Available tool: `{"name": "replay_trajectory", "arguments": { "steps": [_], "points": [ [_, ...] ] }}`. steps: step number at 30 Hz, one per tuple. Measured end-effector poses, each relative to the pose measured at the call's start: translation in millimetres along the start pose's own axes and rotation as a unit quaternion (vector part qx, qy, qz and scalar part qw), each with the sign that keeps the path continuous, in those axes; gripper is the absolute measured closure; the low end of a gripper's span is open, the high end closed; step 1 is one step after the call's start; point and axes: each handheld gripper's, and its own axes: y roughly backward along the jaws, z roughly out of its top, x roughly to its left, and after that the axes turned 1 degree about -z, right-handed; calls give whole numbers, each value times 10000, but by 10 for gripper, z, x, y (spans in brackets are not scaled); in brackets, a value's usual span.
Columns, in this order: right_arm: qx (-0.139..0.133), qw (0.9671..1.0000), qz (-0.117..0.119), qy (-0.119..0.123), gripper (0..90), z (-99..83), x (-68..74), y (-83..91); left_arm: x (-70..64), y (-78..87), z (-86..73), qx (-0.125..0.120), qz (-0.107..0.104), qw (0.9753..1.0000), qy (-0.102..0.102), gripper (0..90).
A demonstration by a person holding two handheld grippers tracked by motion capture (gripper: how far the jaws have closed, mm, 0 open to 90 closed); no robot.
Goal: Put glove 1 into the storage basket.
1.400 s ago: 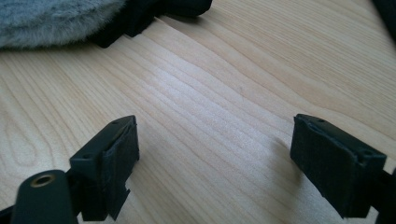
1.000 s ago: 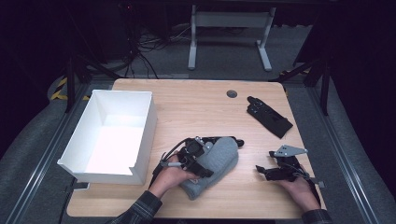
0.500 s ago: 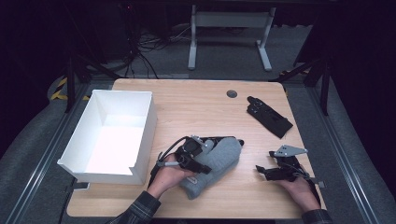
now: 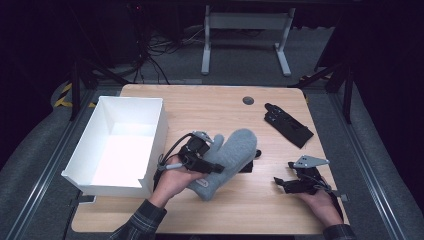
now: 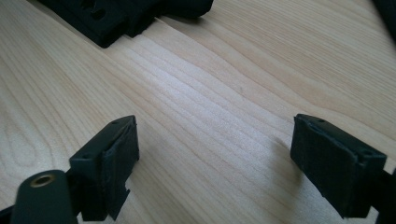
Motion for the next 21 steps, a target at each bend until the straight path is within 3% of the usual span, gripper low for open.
{"name": "replay_trajectory", "arguments": {
  "steps": [11,19,21],
  "points": [
    [0,10000,-2,0,160,0,1,-1,-73,510,213,-231,302,9992,-78,690],
    [11,10000,-14,-7,155,3,6,-3,-50,842,278,-333,504,9982,-59,690],
    [5,10000,-7,-5,155,3,5,-4,-24,994,282,-404,608,9973,-20,690]
  ]
}}
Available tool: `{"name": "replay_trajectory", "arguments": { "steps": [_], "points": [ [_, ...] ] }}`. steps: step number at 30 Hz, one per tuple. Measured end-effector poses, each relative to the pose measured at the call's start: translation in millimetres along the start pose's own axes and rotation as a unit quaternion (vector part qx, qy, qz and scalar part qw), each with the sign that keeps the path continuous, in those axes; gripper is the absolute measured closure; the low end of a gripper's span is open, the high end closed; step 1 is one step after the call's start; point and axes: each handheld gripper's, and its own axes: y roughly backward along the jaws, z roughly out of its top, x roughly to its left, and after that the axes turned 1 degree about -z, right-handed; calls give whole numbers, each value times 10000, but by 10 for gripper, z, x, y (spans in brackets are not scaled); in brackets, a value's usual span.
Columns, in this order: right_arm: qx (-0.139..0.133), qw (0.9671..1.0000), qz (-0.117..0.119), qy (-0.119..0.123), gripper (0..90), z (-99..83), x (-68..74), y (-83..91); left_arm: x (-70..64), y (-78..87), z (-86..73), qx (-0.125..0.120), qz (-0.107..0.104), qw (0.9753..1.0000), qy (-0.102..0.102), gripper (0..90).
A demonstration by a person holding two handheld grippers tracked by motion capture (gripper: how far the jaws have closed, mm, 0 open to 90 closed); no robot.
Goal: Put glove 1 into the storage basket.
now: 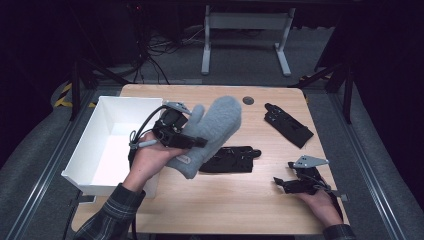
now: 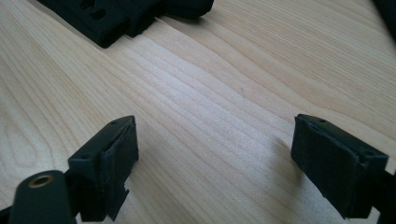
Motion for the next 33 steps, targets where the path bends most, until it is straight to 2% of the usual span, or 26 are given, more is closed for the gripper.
{"name": "replay_trajectory", "arguments": {
  "steps": [2,3,7,8,10,12,13,17,20,23,25,32,33],
  "points": [
    [5,10000,-8,1,154,0,1,1,31,111,3,-61,72,9999,44,690],
    [5,10000,-8,1,154,0,1,1,31,111,3,-61,72,9999,44,690],
    [5,10000,-7,1,154,1,1,0,138,401,-27,-223,275,9992,189,690],
    [5,10000,-7,1,154,1,1,0,138,401,-27,-223,275,9992,189,690],
    [6,10000,-7,-1,154,1,1,0,188,516,-61,-304,343,9986,278,690],
    [7,10000,-9,-1,153,1,2,0,280,698,-147,-414,507,9970,420,690],
    [7,10000,-9,-1,153,1,2,0,280,698,-147,-414,507,9970,420,690],
    [5,10000,-4,-7,153,2,3,-1,420,889,-301,-550,689,9936,699,690],
    [11,10000,-15,-7,152,2,4,-1,562,1017,-456,-626,825,9901,949,690],
    [6,10000,-4,-12,152,3,5,-3,667,1103,-578,-676,949,9869,1117,690],
    [7,10000,-4,-12,153,3,5,-3,745,1158,-674,-730,1019,9839,1274,690],
    [7,10000,-5,-14,152,4,6,-3,949,1168,-933,-685,1242,9758,1663,690],
    [7,10000,-5,-15,152,3,6,-3,969,1160,-955,-668,1249,9755,1684,690]
  ]
}}
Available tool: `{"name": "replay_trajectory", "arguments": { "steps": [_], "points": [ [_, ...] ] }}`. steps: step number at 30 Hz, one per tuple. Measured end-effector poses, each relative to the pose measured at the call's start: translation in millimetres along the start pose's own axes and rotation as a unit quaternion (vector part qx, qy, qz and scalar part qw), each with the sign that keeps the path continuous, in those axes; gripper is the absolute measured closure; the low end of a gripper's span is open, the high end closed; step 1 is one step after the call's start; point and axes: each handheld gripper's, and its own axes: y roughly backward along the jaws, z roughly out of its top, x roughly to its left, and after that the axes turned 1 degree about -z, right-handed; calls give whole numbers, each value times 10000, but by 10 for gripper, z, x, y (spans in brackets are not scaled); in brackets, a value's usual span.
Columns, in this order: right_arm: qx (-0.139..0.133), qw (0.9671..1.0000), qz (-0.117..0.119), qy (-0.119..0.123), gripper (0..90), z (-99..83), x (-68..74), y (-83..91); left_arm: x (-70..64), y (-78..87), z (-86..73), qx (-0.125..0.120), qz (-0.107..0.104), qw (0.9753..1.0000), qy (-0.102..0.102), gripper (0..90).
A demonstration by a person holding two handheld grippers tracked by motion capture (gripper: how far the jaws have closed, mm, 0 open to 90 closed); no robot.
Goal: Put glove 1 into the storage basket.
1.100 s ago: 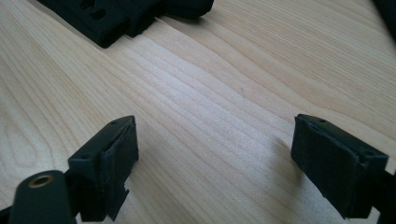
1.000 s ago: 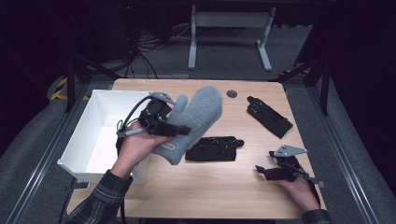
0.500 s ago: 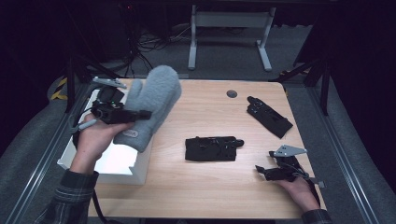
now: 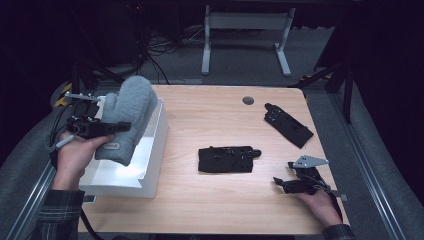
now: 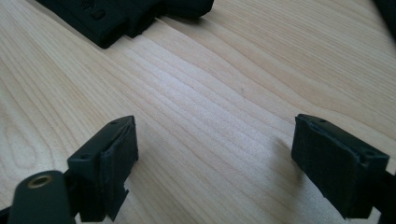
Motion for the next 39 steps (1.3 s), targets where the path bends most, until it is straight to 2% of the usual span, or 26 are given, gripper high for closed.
{"name": "replay_trajectory", "arguments": {
  "steps": [3,5,8,15,21,26,29,31,33,34,35,37,39],
  "points": [
    [-1,10000,-1,1,152,0,0,0,97,-50,-70,43,103,9998,152,690],
    [-1,10000,-1,1,152,0,0,0,122,-63,-85,55,112,9998,176,690],
    [1,10000,-2,1,152,0,0,0,215,-145,-158,120,125,9993,345,690],
    [-2,10000,-1,-3,152,0,0,0,400,-390,-307,420,192,9970,619,689],
    [-1,10000,-1,-3,152,0,0,0,545,-666,-434,830,80,9928,860,680],
    [-3,10000,-1,-4,152,0,0,0,674,-871,-520,1135,130,9884,996,653],
    [-2,10000,1,-5,152,0,0,0,749,-956,-563,1325,240,9852,1061,595],
    [-2,10000,1,-4,152,0,0,0,792,-982,-587,1366,311,9841,1088,531],
    [-2,10000,-1,-4,152,0,0,0,803,-986,-594,1358,343,9841,1097,438],
    [-2,10000,-1,-4,152,0,0,0,810,-983,-595,1375,373,9839,1082,438],
    [-2,10000,0,-4,152,0,0,0,805,-978,-595,1376,462,9839,1045,392],
    [-2,10000,1,-4,153,1,1,0,789,-952,-589,1259,523,9856,1005,302],
    [-1,10000,2,-1,152,1,1,-1,746,-931,-572,1226,621,9862,918,257]
  ]
}}
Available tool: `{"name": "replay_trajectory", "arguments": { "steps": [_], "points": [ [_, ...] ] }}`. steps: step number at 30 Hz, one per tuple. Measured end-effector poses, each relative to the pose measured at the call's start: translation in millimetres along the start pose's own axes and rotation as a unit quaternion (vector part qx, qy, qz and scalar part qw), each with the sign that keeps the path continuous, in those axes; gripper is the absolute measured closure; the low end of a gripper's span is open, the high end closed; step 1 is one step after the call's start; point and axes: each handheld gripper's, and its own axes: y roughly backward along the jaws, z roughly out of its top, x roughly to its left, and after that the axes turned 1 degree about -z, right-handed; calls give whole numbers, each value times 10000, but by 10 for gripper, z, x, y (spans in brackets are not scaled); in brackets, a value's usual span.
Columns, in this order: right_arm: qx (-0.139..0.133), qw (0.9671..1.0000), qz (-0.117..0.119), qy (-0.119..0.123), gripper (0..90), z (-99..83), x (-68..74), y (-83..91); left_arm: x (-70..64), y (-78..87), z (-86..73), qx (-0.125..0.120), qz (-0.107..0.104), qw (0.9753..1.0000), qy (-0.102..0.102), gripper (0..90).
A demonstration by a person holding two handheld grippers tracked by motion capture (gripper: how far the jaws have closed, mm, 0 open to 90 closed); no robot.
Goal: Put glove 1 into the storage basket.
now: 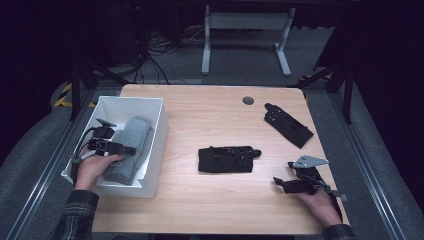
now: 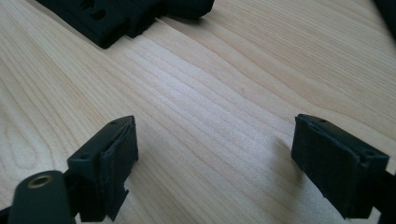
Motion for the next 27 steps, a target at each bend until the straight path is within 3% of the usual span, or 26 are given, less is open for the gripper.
{"name": "replay_trajectory", "arguments": {
  "steps": [6,8,13,18,27],
  "points": [
    [0,10000,0,0,152,0,1,0,-85,64,15,-67,303,9995,-93,162],
    [0,10000,0,1,152,0,0,0,-155,128,47,-105,575,9981,-186,150],
    [0,10000,0,-1,152,0,1,0,-217,239,88,-277,704,9969,-228,147],
    [-1,10000,0,0,152,0,0,0,-269,345,134,-455,721,9960,-271,145],
    [0,10000,-1,2,152,0,0,0,-472,489,181,-764,398,9948,-545,148]
  ]
}}
